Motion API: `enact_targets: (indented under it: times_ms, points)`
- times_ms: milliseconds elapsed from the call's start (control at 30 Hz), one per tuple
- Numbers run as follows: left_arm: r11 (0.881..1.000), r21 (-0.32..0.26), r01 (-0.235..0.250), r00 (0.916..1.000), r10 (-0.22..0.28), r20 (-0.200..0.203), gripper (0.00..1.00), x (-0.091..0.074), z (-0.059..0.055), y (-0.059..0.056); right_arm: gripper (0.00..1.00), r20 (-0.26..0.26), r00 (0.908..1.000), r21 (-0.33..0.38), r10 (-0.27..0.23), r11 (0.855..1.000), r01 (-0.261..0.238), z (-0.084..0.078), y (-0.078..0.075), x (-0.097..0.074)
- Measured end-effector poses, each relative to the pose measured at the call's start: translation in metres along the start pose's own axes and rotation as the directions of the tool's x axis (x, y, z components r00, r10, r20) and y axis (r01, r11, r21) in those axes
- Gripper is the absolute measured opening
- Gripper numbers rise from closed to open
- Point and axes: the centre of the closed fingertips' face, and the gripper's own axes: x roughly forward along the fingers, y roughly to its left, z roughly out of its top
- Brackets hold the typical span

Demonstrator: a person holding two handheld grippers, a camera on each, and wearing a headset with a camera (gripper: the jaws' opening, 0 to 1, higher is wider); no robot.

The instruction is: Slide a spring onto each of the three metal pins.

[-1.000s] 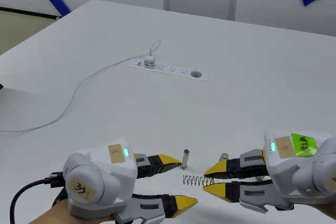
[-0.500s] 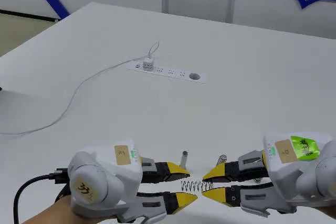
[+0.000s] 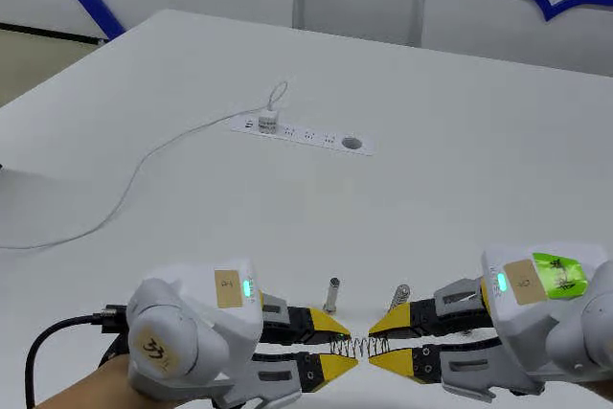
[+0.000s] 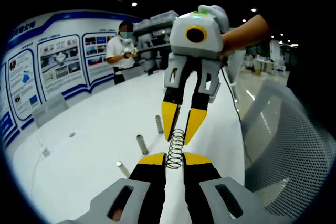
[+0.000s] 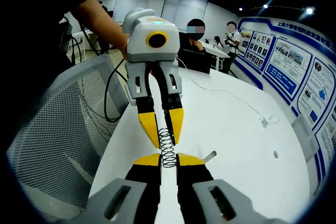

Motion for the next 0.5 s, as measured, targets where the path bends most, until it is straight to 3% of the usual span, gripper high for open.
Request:
enact_targets:
  times_ms: [167,500]
  points:
    - [0.999,0.042,0.008,0.9998,-0.007,-0.016,0.1,0.001,-0.0005,-0.0027,0.11,-0.004,1.0,-0.007,0.005,1.0,-0.005,-0.0013,0.0009,0.0]
    - [0.998,0.06,0.023,0.9995,-0.022,-0.021,0.1,0.0006,-0.0004,-0.0056,0.12,-0.003,0.9998,0.018,0.018,1.0,-0.018,-0.0026,0.0027,-0.0003]
